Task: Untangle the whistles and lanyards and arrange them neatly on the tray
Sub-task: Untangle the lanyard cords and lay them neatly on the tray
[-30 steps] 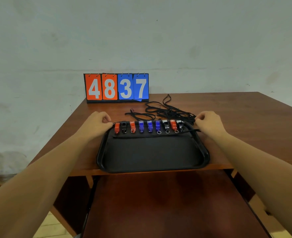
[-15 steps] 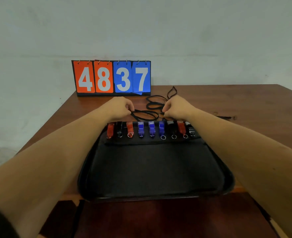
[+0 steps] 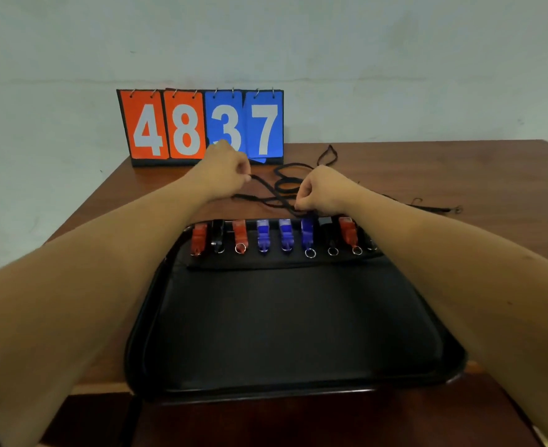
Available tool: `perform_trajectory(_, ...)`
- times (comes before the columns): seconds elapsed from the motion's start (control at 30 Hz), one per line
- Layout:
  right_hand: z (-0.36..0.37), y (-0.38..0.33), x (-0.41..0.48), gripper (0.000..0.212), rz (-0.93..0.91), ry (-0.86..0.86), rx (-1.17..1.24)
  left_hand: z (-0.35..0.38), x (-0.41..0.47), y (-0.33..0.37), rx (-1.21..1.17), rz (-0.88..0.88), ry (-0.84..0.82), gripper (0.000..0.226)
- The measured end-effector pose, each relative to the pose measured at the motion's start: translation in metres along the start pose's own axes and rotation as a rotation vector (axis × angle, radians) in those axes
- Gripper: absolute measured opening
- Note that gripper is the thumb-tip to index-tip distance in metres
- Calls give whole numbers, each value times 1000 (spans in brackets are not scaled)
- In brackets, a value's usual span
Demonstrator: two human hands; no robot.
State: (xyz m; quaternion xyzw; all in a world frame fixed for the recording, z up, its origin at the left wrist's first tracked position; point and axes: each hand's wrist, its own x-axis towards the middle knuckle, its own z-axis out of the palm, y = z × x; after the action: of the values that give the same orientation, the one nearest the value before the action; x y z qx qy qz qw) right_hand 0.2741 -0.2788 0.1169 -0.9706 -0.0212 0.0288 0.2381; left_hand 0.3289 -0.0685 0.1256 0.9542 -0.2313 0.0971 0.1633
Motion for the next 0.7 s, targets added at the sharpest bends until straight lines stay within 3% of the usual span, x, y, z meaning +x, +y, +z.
perform_trajectory(0.23, -44, -11, -31, 12, -35, 406, 350, -54, -15, 30, -222, -6, 236, 12)
perform_trajectory(0.33, -62, -16, -46, 8, -48, 585, 417, -76, -25, 45, -321, 13, 279, 12)
perform_trajectory(0.4, -71, -16, -59, 8, -56, 617, 446, -88, -34, 58, -363, 48, 273, 13)
perform_trajectory(0.5, -80, -21, -82, 7, -83, 593, 437, -100, -51, 79, -407, 114, 212, 14)
perform_trajectory(0.57, -82, -30, -97, 29, -123, 538, 528, -105, -62, 92, -430, 161, 157, 13)
perform_trajectory(0.7, -78, -59, -131, 37, -256, 123, 960, -114, -84, 116, -471, 213, 154, 17)
